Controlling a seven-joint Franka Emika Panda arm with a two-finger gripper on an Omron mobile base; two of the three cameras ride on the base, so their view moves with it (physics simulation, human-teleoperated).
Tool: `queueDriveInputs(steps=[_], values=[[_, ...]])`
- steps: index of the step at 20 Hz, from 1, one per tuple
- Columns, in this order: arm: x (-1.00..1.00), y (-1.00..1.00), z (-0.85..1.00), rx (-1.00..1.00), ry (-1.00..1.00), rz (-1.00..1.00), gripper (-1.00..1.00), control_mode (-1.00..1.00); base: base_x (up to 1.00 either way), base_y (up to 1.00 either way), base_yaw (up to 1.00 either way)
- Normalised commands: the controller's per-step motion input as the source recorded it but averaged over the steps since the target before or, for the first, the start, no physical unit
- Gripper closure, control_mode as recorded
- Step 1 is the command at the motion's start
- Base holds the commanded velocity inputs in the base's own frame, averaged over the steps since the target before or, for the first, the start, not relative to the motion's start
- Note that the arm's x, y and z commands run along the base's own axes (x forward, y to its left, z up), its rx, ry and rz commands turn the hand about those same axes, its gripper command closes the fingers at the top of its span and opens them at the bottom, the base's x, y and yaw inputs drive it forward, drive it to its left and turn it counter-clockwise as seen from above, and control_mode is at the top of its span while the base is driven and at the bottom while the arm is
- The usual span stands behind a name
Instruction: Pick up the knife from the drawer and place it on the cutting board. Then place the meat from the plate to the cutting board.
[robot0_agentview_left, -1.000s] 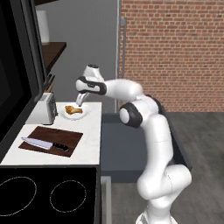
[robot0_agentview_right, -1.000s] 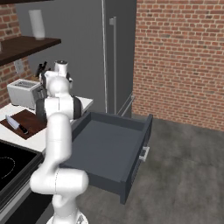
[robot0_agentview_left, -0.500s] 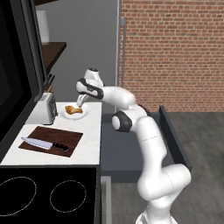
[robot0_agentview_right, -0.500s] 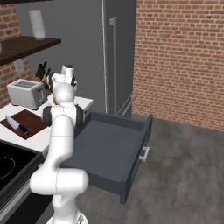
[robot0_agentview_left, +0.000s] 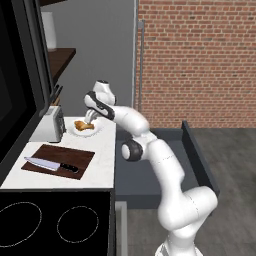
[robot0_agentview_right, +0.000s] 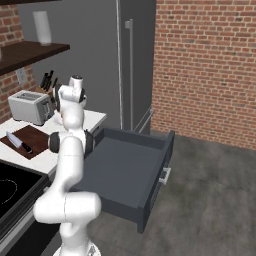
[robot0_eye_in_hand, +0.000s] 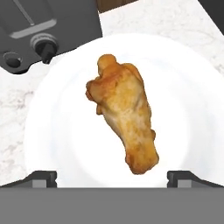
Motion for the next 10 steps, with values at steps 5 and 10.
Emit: queueDriveInputs(steps=[5, 10], values=[[0.31, 0.0, -0.17, 0.0, 0.08, 0.0, -1.0, -1.0, 0.0, 0.0, 0.0], [0.37, 0.0, -0.08, 0.0, 0.07, 0.0, -1.0, -1.0, 0.0, 0.0, 0.0]])
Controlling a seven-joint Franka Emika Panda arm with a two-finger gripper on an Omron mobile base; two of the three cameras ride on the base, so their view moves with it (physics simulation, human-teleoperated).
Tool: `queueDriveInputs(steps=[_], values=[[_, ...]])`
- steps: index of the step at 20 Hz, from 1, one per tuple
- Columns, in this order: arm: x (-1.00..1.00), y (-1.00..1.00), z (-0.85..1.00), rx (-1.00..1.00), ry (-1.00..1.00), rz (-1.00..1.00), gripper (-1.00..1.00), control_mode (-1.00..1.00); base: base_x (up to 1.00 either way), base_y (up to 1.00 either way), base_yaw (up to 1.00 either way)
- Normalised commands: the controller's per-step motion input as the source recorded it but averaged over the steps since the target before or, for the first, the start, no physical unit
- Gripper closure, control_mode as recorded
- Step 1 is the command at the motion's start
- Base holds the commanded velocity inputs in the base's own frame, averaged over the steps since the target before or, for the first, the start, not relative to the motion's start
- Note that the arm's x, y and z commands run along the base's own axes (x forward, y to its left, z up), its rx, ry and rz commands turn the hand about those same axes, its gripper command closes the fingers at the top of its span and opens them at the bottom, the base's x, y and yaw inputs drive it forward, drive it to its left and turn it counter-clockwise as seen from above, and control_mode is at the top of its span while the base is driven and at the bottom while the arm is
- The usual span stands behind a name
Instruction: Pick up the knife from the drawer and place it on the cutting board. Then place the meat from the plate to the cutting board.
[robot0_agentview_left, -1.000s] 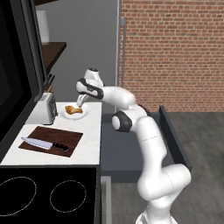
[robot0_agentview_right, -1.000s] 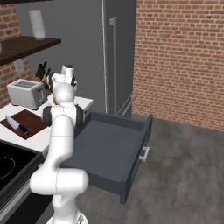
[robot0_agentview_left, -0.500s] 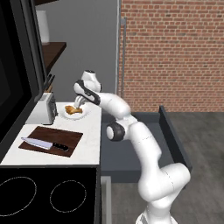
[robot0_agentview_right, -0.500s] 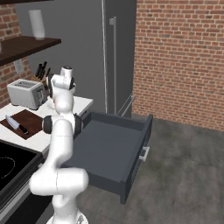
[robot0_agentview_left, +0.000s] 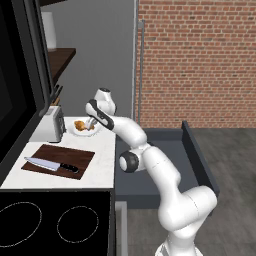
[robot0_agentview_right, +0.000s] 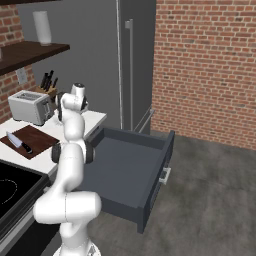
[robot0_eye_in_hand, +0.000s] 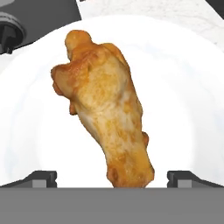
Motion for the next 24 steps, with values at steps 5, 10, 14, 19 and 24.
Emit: queueDriveInputs(steps=[5, 10, 14, 19, 24], values=[[0.35, 0.0, -0.21, 0.0, 0.14, 0.0, -1.0, -1.0, 0.0, 0.0, 0.0], [0.24, 0.05, -0.07, 0.0, 0.14, 0.03, -1.0, -1.0, 0.0, 0.0, 0.0], [0.21, 0.0, 0.0, 0.0, 0.01, 0.03, -1.0, -1.0, 0.0, 0.0, 0.0], [0.17, 0.0, 0.0, 0.0, -0.02, 0.05, -1.0, -1.0, 0.0, 0.0, 0.0], [0.0, 0.08, 0.01, 0.0, -0.07, 0.05, -1.0, -1.0, 0.0, 0.0, 0.0]])
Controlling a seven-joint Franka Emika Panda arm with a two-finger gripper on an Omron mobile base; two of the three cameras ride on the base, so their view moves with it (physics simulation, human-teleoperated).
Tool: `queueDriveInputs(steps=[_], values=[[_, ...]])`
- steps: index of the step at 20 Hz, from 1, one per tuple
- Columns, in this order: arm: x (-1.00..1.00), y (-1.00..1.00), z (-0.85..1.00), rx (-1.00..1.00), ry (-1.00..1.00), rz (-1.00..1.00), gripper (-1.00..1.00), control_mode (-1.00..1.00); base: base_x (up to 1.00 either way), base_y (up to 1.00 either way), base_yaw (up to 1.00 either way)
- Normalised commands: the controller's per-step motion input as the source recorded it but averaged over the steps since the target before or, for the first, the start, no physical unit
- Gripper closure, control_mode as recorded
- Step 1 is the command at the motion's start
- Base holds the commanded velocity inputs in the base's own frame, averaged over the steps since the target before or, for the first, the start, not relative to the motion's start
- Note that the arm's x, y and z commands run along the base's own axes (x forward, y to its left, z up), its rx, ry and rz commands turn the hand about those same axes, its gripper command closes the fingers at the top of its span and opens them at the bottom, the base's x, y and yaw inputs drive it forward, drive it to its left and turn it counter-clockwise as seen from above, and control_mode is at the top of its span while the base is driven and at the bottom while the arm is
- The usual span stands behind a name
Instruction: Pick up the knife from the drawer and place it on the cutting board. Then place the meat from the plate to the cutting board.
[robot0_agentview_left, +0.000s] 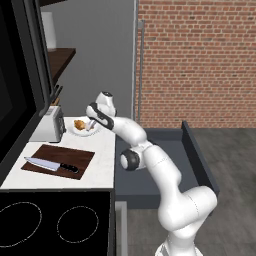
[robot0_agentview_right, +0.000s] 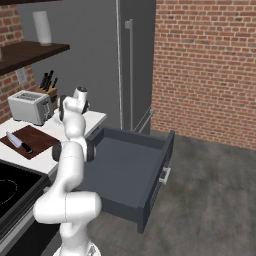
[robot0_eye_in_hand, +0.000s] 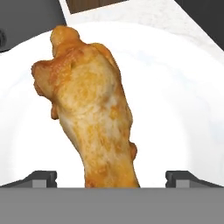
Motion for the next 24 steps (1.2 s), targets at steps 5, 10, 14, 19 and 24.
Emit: queueDriveInputs(steps=[5, 10, 14, 19, 24], values=[[0.03, 0.22, 0.11, 0.0, -0.01, 0.07, -1.0, -1.0, 0.0, 0.0, 0.0], [0.08, 0.12, 0.0, 0.0, 0.05, 0.08, -1.0, -1.0, 0.0, 0.0, 0.0], [0.12, 0.0, 0.0, 0.0, 0.02, 0.02, -1.0, -1.0, 0.0, 0.0, 0.0], [0.06, 0.0, 0.0, 0.0, 0.01, 0.0, 1.0, -1.0, 0.0, 0.0, 0.0], [0.0, 0.0, 0.0, 0.0, 0.0, 0.0, 1.0, -1.0, 0.0, 0.0, 0.0]])
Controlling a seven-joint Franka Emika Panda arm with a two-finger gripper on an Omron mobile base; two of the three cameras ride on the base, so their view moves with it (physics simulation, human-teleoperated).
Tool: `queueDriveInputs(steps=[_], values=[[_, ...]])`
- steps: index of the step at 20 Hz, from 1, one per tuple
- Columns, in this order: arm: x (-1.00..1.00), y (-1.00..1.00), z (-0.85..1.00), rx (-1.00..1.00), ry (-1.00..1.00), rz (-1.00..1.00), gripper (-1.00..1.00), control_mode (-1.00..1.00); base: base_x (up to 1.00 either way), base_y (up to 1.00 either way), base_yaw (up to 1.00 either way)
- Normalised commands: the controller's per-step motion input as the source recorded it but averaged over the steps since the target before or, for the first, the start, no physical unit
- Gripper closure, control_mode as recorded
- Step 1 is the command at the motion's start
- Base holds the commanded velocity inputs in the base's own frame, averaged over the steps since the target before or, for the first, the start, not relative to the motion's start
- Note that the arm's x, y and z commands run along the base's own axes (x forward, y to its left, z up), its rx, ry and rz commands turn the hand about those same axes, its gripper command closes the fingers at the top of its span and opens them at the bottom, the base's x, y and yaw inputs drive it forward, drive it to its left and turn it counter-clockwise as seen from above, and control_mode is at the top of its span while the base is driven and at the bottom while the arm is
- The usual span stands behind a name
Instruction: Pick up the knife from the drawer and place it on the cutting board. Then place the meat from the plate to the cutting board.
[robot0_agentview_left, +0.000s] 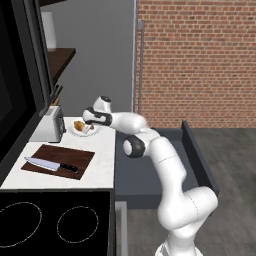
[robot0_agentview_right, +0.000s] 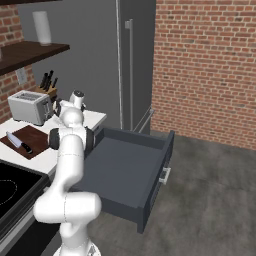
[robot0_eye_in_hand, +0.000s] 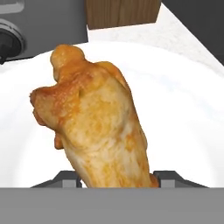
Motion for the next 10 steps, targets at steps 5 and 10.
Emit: queueDriveInputs(steps=[5, 10], values=[[-0.06, 0.0, 0.38, 0.0, 0.0, -0.04, 1.0, -1.0, 0.0, 0.0, 0.0], [-0.56, 0.0, 0.79, 0.0, 0.0, -0.09, 1.0, -1.0, 0.0, 0.0, 0.0]])
